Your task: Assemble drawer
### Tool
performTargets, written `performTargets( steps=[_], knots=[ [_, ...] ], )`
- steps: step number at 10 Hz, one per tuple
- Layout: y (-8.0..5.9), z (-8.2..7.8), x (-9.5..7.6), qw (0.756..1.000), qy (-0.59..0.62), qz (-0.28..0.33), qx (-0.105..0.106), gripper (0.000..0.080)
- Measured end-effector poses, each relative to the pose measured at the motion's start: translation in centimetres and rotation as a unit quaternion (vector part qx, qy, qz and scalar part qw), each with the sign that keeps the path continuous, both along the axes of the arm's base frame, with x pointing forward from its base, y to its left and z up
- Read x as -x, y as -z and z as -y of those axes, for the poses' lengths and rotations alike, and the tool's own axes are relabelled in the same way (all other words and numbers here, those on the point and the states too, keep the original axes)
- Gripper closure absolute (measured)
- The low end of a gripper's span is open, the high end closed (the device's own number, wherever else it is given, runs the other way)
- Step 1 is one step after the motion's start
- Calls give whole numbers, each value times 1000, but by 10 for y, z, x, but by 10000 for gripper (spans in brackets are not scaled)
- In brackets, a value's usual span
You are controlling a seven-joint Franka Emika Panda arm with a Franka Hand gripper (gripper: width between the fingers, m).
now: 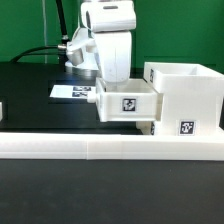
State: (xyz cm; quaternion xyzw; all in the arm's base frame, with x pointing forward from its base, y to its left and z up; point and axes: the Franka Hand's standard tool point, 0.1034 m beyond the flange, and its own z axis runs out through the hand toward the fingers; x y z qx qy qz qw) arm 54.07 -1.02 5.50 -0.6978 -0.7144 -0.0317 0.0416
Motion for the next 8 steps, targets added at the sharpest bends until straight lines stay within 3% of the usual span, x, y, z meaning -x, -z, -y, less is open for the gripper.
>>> performTargets(
  steps=[4, 8],
  knots=[
    [-1, -3, -2, 1000, -3, 2, 0, 757],
    [0, -19, -3, 1000, -13, 2, -2, 757]
  ],
)
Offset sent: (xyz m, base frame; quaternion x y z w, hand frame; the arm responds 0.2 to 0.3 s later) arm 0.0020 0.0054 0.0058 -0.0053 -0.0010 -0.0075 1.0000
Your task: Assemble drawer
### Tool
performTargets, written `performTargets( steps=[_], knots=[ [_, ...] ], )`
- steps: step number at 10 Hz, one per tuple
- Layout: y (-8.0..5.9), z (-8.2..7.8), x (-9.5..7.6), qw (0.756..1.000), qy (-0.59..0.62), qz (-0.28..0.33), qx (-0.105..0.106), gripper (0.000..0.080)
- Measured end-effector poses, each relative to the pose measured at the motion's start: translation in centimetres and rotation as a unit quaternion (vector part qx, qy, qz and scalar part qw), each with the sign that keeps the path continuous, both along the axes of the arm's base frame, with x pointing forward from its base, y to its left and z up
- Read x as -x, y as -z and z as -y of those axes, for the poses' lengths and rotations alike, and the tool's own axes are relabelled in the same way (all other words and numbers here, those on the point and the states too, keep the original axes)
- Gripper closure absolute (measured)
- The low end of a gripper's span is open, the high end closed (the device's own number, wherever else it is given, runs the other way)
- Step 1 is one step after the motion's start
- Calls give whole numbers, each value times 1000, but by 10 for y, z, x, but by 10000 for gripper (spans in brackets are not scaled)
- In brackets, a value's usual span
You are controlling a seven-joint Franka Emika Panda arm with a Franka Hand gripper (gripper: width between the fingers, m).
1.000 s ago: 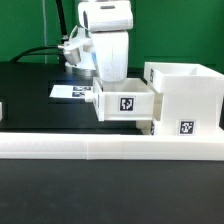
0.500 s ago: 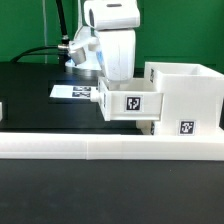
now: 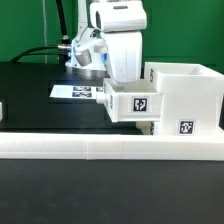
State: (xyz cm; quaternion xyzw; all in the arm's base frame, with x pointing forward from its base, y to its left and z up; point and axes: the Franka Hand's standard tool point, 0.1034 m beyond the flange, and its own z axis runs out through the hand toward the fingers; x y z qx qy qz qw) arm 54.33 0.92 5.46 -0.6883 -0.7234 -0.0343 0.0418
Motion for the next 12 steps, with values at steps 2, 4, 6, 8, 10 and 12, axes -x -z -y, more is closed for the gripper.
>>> performTargets(
  steps=[2, 4, 6, 8, 10, 12],
  knots=[
    [0, -6, -1, 1000, -6, 2, 0, 757],
    [0, -7, -1, 1000, -7, 2, 0, 757],
    [0, -7, -1, 1000, -6, 2, 0, 746],
    [1, -7, 0, 1000, -6, 1, 0, 389],
    [2, -4, 1, 1000, -5, -1, 0, 254],
    [2, -4, 2, 1000, -1, -2, 0, 156]
  ],
)
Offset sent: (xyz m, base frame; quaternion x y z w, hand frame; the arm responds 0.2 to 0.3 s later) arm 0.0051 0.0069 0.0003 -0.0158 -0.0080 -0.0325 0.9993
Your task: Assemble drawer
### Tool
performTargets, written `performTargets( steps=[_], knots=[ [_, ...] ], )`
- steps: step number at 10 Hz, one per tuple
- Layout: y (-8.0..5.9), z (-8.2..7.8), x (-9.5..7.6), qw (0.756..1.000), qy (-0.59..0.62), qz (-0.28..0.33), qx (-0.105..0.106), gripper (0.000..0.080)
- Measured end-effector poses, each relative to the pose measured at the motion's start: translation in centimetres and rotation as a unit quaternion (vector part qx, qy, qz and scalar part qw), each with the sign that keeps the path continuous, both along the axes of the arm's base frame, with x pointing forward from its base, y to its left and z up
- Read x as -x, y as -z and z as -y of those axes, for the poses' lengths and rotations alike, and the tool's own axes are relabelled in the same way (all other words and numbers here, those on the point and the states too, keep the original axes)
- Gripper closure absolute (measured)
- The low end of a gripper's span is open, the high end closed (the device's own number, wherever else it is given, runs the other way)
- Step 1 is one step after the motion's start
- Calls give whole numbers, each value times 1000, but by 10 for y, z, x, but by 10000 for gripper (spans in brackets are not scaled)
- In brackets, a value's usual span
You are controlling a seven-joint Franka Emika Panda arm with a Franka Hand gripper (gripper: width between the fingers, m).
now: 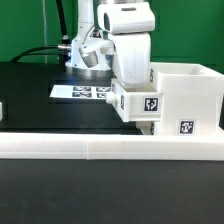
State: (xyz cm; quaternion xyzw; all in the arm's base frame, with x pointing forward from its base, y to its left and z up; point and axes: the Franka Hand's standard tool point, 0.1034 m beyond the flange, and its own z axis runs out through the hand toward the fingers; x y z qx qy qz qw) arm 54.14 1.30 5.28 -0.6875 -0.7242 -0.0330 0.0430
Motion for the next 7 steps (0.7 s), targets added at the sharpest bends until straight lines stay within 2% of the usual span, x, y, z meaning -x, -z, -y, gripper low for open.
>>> performTargets(
  steps=[2, 4, 7],
  knots=[
    [-6, -2, -2, 1000, 7, -2, 2, 156],
    [-26, -6, -10, 1000, 14, -10, 9, 151],
    [-51, 4, -12, 999, 18, -23, 23, 151]
  ],
)
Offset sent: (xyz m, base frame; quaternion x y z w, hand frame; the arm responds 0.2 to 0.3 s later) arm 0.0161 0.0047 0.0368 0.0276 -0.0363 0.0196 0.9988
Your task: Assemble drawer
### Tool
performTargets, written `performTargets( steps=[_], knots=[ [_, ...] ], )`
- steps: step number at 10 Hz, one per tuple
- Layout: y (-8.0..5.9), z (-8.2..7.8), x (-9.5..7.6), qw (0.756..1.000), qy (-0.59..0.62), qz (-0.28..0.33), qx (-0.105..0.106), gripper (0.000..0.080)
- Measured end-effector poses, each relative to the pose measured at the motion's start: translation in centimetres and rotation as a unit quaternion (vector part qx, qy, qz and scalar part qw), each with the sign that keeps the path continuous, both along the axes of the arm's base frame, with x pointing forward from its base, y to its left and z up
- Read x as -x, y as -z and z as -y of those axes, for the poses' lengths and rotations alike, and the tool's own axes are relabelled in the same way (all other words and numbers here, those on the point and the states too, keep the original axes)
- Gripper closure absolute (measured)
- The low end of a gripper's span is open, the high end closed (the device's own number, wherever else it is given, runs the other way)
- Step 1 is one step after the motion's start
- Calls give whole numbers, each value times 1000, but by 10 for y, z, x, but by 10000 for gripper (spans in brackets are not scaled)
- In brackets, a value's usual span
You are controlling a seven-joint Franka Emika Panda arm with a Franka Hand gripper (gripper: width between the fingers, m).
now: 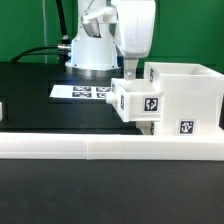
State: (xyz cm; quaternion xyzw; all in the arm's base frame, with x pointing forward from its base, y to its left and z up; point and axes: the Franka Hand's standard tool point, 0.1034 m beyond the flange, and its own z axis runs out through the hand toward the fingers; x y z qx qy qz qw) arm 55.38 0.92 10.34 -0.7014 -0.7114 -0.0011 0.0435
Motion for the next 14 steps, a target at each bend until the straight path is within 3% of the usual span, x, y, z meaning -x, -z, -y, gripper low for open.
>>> performTargets(
  steps=[4, 5, 8, 10, 12, 14],
  knots=[
    [-1, 14, 2, 1000, -10, -3, -5, 151],
    [1, 21, 3, 999, -14, -4, -29, 151],
    [2, 53, -6, 997, -19, -5, -70, 151],
    [16, 68, -10, 992, -21, -11, -125, 151],
    [30, 62, -21, 990, -24, -10, -137, 151],
    [33, 57, -39, 990, -40, -4, -135, 151]
  ],
)
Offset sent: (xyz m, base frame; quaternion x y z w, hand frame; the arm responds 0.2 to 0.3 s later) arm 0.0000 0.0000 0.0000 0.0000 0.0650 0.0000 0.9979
